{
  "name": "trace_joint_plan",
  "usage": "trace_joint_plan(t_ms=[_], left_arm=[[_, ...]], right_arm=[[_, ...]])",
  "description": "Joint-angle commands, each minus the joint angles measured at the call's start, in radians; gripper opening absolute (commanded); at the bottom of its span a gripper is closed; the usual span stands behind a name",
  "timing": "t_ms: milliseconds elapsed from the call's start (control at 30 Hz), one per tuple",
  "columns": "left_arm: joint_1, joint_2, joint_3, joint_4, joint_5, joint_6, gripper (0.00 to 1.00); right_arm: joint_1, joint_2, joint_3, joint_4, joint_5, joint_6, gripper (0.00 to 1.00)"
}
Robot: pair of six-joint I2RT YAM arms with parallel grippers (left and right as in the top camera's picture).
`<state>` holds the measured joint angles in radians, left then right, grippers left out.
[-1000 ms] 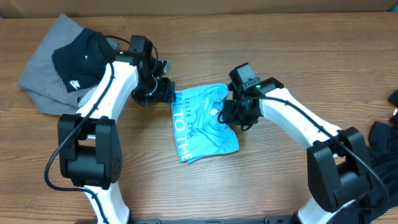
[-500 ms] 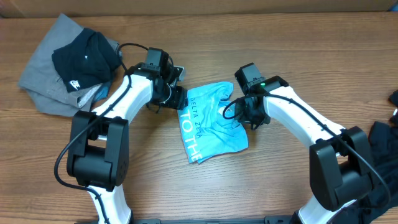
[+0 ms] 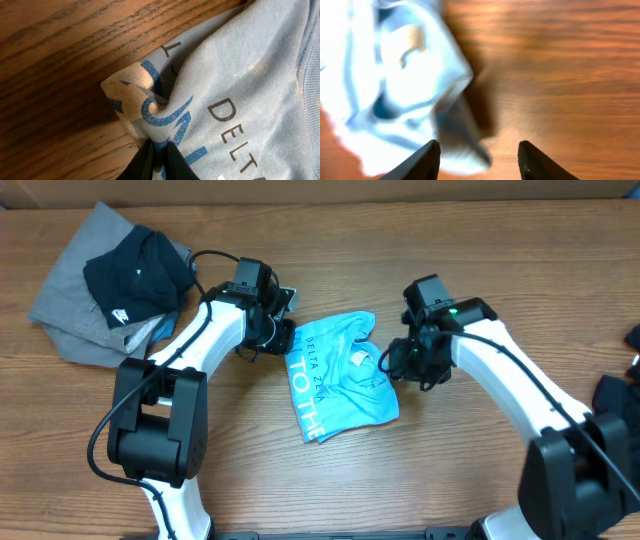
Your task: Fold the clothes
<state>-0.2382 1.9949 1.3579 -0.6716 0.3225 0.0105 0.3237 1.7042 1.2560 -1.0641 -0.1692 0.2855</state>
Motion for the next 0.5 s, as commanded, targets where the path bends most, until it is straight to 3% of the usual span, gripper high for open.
trace_joint_plan(t_ms=[0, 133, 233, 367, 433, 467], left_arm=[[0.000, -0.020, -0.009, 0.008, 0.011, 0.013, 0.11], [0.000, -0.020, -0.009, 0.014, 0.011, 0.013, 0.11], [0.000, -0.020, -0.009, 0.015, 0.011, 0.012, 0.11], [0.000, -0.020, -0.009, 0.014, 0.011, 0.013, 0.11], [0.000, -0.020, -0.009, 0.015, 0.011, 0.013, 0.11], [0.000, -0.020, -0.009, 0.015, 0.011, 0.013, 0.11]], right_arm=[[0.006, -0.015, 0.010, 0.005, -0.095, -0.052, 0.55], [0.029, -0.002, -0.022, 0.074, -0.091, -0.081, 0.55], [0.037, 0.014, -0.068, 0.132, -0.092, -0.080, 0.49], [0.036, 0.025, -0.101, 0.188, -0.067, -0.080, 0.15], [0.028, 0.025, -0.095, 0.202, -0.016, -0.056, 0.04], [0.020, 0.025, -0.091, 0.204, 0.018, -0.023, 0.04]])
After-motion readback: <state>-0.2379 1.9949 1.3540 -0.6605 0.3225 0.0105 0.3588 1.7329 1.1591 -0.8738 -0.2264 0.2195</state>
